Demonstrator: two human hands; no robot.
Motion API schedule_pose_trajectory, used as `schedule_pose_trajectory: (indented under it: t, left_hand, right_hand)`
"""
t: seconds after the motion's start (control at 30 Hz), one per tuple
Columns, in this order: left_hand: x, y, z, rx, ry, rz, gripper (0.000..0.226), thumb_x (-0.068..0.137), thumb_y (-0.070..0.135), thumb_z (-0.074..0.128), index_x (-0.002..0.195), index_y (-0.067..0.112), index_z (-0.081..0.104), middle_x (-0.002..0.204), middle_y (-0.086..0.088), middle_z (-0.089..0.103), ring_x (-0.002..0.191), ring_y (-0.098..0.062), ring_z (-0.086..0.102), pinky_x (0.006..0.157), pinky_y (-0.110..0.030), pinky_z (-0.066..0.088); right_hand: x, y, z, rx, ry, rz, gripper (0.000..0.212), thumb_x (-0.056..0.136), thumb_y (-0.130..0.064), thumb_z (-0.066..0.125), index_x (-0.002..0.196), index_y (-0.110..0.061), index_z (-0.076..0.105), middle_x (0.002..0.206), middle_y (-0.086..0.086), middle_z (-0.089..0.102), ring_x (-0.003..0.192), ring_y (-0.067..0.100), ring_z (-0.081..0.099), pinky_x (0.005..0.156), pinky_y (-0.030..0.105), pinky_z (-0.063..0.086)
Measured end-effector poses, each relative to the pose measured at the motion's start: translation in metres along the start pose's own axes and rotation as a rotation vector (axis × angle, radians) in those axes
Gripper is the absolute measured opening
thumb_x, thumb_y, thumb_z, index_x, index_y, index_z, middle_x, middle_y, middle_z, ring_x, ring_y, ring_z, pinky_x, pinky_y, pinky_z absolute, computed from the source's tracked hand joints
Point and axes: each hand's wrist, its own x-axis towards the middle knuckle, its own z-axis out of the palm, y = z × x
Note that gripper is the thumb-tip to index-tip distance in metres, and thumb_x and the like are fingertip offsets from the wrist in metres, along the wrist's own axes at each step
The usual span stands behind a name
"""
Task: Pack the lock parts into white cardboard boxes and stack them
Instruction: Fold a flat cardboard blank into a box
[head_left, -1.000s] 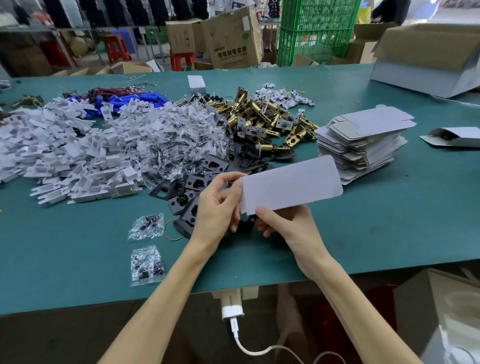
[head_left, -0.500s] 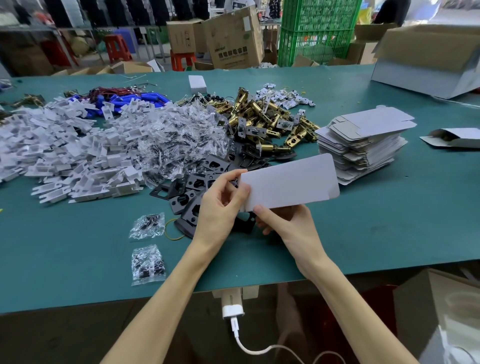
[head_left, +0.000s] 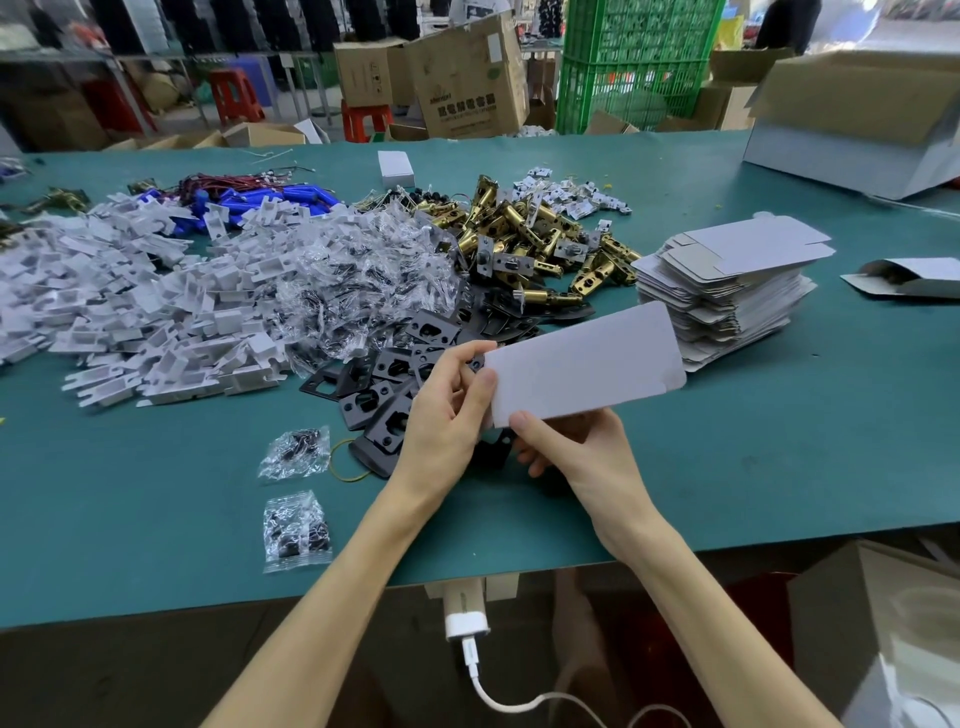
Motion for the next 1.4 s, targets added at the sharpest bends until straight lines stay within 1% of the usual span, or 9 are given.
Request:
schedule_pose_trajectory:
  t: [0.13, 0.27, 0.47, 0.7, 0.87, 1.0, 1.23, 1.3, 1.4]
  left_hand:
    - [-0.002, 0.002, 0.003, -0.046, -0.068, -0.039, 0.041, 0.105, 0.029, 0.061, 0.142, 0.015, 0.053, 0.072, -0.003, 0.047, 0.052, -0.005, 0.045, 0.048, -0.016, 0.038]
    - [-0.002, 0.004, 0.003, -0.058, -0.092, -0.073, 0.047, 0.103, 0.035, 0.058, 0.146, 0.017, 0.051, 0.065, -0.009, 0.043, 0.043, -0.009, 0.037, 0.042, -0.019, 0.032]
    - [-0.004, 0.006, 0.003, -0.127, -0.135, -0.104, 0.034, 0.111, 0.013, 0.046, 0.144, 0.015, 0.047, 0.061, 0.008, 0.048, 0.04, -0.009, 0.036, 0.037, -0.02, 0.03]
    - [-0.006, 0.012, 0.002, -0.142, -0.172, -0.134, 0.036, 0.112, 0.013, 0.044, 0.148, 0.014, 0.043, 0.058, 0.009, 0.051, 0.038, -0.01, 0.042, 0.035, -0.022, 0.032]
    - [-0.002, 0.012, -0.002, -0.259, -0.131, -0.22, 0.028, 0.111, 0.015, 0.046, 0.138, 0.014, 0.051, 0.054, 0.004, 0.041, 0.037, -0.01, 0.037, 0.036, -0.019, 0.027]
    - [-0.004, 0.013, -0.003, -0.264, -0.222, -0.247, 0.03, 0.111, 0.016, 0.046, 0.136, 0.012, 0.062, 0.054, 0.001, 0.038, 0.04, -0.012, 0.036, 0.037, -0.02, 0.028]
    - [-0.007, 0.018, -0.002, -0.137, -0.223, -0.214, 0.033, 0.11, 0.018, 0.048, 0.139, 0.013, 0.063, 0.062, -0.005, 0.051, 0.043, -0.016, 0.041, 0.037, -0.024, 0.036]
    - [-0.007, 0.02, 0.001, -0.04, -0.19, -0.128, 0.035, 0.109, 0.028, 0.052, 0.142, 0.016, 0.06, 0.076, -0.01, 0.054, 0.052, -0.018, 0.046, 0.043, -0.026, 0.042]
    - [-0.006, 0.024, 0.001, 0.089, -0.159, -0.019, 0.072, 0.09, 0.076, 0.054, 0.144, 0.028, 0.056, 0.113, -0.01, 0.054, 0.1, -0.016, 0.062, 0.084, -0.025, 0.054]
  right_hand:
    - [0.001, 0.001, -0.002, 0.062, 0.041, 0.005, 0.006, 0.091, -0.02, 0.077, 0.089, -0.015, 0.077, 0.07, 0.01, 0.071, 0.062, 0.02, 0.066, 0.055, 0.027, 0.053]
    - [0.002, 0.004, -0.002, 0.081, 0.056, 0.033, 0.02, 0.089, -0.022, 0.077, 0.096, -0.004, 0.072, 0.07, 0.011, 0.069, 0.061, 0.02, 0.065, 0.054, 0.027, 0.052]
    - [0.002, 0.004, 0.001, -0.009, 0.007, 0.018, 0.008, 0.089, -0.022, 0.078, 0.086, -0.015, 0.076, 0.071, 0.008, 0.072, 0.061, 0.017, 0.065, 0.055, 0.026, 0.053]
    - [0.001, 0.003, 0.0, -0.025, 0.034, 0.005, 0.009, 0.088, -0.025, 0.081, 0.088, -0.019, 0.074, 0.072, 0.007, 0.073, 0.062, 0.017, 0.066, 0.057, 0.028, 0.053]
    - [0.0, -0.001, 0.001, 0.082, -0.034, 0.024, 0.042, 0.088, -0.036, 0.076, 0.119, -0.017, 0.055, 0.079, 0.004, 0.068, 0.053, 0.023, 0.058, 0.052, 0.031, 0.048]
    - [-0.002, -0.002, -0.004, 0.133, -0.053, 0.048, 0.053, 0.079, -0.053, 0.08, 0.113, -0.019, 0.059, 0.071, 0.011, 0.062, 0.038, 0.02, 0.044, 0.042, 0.026, 0.04]
    - [0.0, -0.002, -0.001, 0.134, -0.079, 0.011, 0.064, 0.074, -0.042, 0.089, 0.12, -0.016, 0.053, 0.068, 0.006, 0.061, 0.044, 0.02, 0.05, 0.042, 0.028, 0.044]
    - [-0.001, -0.004, -0.001, 0.127, -0.015, 0.006, 0.061, 0.075, -0.042, 0.087, 0.118, -0.014, 0.055, 0.075, 0.002, 0.067, 0.047, 0.016, 0.05, 0.043, 0.025, 0.043]
    - [-0.004, -0.006, -0.001, -0.025, 0.099, -0.006, 0.059, 0.071, -0.053, 0.086, 0.111, -0.019, 0.06, 0.086, -0.003, 0.074, 0.061, 0.013, 0.064, 0.052, 0.026, 0.05]
